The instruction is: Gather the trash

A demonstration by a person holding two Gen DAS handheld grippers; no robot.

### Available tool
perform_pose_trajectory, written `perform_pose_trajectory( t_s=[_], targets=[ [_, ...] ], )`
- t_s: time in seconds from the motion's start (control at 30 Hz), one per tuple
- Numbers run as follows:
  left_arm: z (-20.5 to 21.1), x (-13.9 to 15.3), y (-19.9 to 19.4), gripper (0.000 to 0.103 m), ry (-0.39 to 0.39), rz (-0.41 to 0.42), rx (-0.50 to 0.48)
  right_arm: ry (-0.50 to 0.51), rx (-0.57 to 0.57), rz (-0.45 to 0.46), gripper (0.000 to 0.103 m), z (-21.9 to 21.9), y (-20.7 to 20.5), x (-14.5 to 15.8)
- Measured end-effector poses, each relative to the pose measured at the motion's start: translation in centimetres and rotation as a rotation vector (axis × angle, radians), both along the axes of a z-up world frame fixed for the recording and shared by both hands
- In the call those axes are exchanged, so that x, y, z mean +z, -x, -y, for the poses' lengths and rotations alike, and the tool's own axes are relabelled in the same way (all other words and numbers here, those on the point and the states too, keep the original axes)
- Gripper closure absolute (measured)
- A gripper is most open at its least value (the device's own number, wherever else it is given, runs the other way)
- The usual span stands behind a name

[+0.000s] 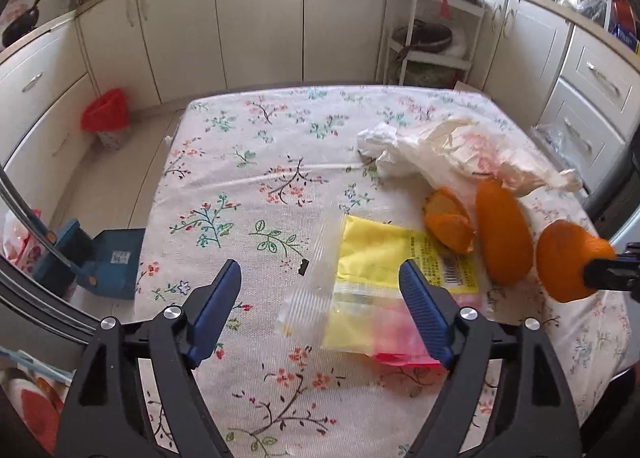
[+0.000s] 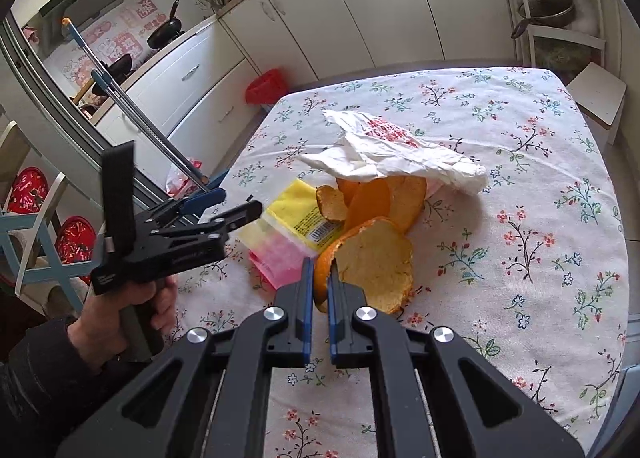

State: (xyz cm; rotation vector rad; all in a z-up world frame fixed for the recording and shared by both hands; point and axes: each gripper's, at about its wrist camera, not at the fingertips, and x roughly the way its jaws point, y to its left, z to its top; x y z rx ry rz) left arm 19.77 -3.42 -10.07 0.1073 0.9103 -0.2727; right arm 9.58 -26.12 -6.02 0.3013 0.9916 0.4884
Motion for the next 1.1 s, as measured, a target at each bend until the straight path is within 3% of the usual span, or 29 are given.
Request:
perform_pose_trajectory(
  t_s=[0.1,0.17,0.23,0.3,0.5,0.87,1.1],
  targets=[
    [0.6,-0.9,-0.7,0.030,0.034,-0.042,-0.036,-0.007,0.012,0.002,0.096,-0.1,0.1,0.1],
    [1.0,-1.2,-0.9,0.049,0.089,-0.079,-0.062,-0.006,0.023,0.006,0.096,-0.1,0.3,0.2],
    [1.3,-1.4,-0.9,0.087,0.112,-0.105,-0.069,-0.002,0.028,0.006,0.096,0.0,0.5,0.2],
    [1.3,-1.4,-0.6,0.100,0.118,-0.113,-0.071,0.002,0.029,0.001,0.096,0.1,0.6,0.1],
    [0.2,0.4,0.6,0.101,0.174,-0.097,-0.069,0.009,0.018,-0.003,0.096,0.4,0.8,0.1],
    [-5.1,6.1,6.5,0.101,0.307,0.051,0.026,-0.002,-0.017,0.011,0.096,0.8,2.4,0.6],
    [-6.5,7.0,10.5,0.101,0.336,0.095,0.050,-0.042,-0.030,0.038,0.096,0.6,4.9,1.3]
  ],
)
